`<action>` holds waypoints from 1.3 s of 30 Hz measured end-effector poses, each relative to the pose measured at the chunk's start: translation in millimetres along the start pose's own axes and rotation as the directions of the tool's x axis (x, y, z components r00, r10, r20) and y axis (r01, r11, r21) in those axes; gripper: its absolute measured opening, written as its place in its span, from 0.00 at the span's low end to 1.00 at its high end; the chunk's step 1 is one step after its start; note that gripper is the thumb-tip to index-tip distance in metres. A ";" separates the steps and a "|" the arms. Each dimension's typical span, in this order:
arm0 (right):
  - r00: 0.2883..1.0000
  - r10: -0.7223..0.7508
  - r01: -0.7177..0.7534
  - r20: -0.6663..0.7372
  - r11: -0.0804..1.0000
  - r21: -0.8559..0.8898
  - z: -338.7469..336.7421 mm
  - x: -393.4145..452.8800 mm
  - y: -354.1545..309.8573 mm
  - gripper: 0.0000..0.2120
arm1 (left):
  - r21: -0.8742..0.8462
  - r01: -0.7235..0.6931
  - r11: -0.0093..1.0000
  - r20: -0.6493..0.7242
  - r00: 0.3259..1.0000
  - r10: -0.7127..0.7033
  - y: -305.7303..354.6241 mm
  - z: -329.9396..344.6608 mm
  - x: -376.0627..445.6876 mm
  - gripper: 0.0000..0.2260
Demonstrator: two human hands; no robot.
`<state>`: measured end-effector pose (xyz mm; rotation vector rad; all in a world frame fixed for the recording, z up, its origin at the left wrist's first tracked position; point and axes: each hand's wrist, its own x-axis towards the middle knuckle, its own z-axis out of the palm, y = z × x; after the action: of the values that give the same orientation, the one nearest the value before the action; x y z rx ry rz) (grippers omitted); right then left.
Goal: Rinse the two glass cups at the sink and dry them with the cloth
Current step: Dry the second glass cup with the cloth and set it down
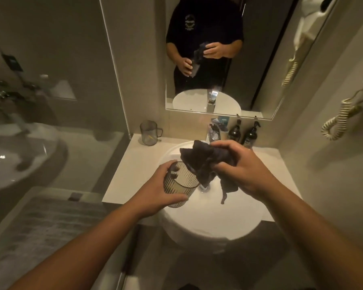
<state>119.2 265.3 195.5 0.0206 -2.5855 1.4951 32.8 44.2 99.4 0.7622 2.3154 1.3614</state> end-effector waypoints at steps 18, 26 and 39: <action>0.867 0.332 -0.259 0.371 0.937 -0.234 56.8 21.0 -18.3 0.07 | 0.309 -0.358 0.881 0.298 0.916 0.267 11.9 -30.8 27.7 0.41; 0.886 0.357 -0.349 0.296 0.934 -0.079 40.3 14.7 -18.0 0.10 | 0.319 -0.363 0.875 0.289 0.917 0.275 28.0 -23.8 35.3 0.40; 0.956 -0.084 0.211 0.280 0.861 -0.462 -5.3 23.6 -9.6 0.16 | -0.697 0.408 0.590 0.323 0.913 -0.250 55.8 -31.4 61.5 0.35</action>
<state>97.4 266.6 209.7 0.3655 -3.0069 0.7921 -18.0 81.8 161.9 0.1518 1.3921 1.7568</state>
